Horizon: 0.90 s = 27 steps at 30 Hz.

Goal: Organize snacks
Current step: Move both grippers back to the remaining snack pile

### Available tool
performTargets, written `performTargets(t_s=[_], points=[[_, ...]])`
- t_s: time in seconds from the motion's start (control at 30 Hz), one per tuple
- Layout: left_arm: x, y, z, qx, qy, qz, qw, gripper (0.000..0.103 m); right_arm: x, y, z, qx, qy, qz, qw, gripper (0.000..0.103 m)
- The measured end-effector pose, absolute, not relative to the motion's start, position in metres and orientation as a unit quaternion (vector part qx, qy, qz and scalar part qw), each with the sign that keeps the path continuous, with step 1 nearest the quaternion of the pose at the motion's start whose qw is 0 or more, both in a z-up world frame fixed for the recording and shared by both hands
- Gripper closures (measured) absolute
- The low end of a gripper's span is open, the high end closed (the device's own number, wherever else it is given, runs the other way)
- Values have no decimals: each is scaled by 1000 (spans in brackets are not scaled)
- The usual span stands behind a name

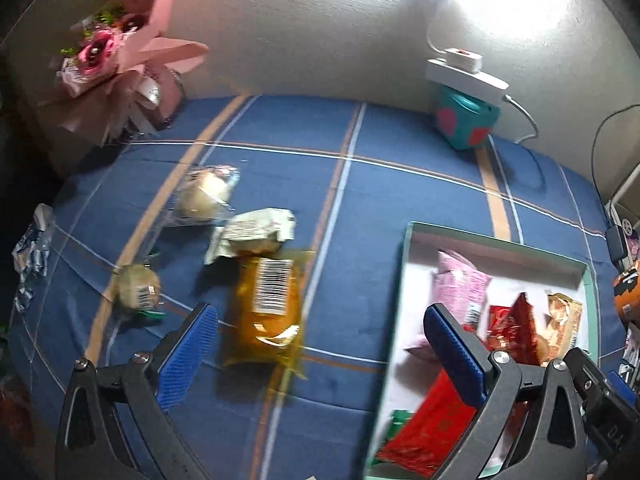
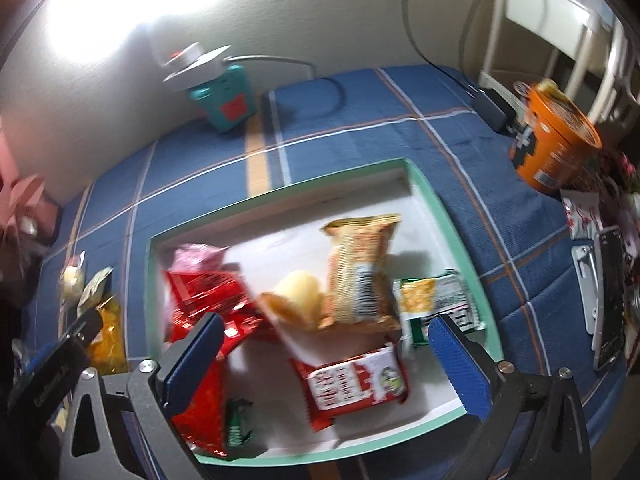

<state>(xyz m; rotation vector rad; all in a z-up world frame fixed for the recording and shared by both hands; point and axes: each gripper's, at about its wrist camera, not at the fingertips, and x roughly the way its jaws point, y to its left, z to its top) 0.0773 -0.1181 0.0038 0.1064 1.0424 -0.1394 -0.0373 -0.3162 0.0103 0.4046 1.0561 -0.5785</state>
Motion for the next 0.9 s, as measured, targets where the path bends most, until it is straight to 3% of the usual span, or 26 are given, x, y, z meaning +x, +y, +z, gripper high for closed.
performTargets(t_s=[0.9], points=[[119, 27, -9, -25, 545, 29, 837, 1, 29, -178, -15, 148, 531, -134, 823, 0]])
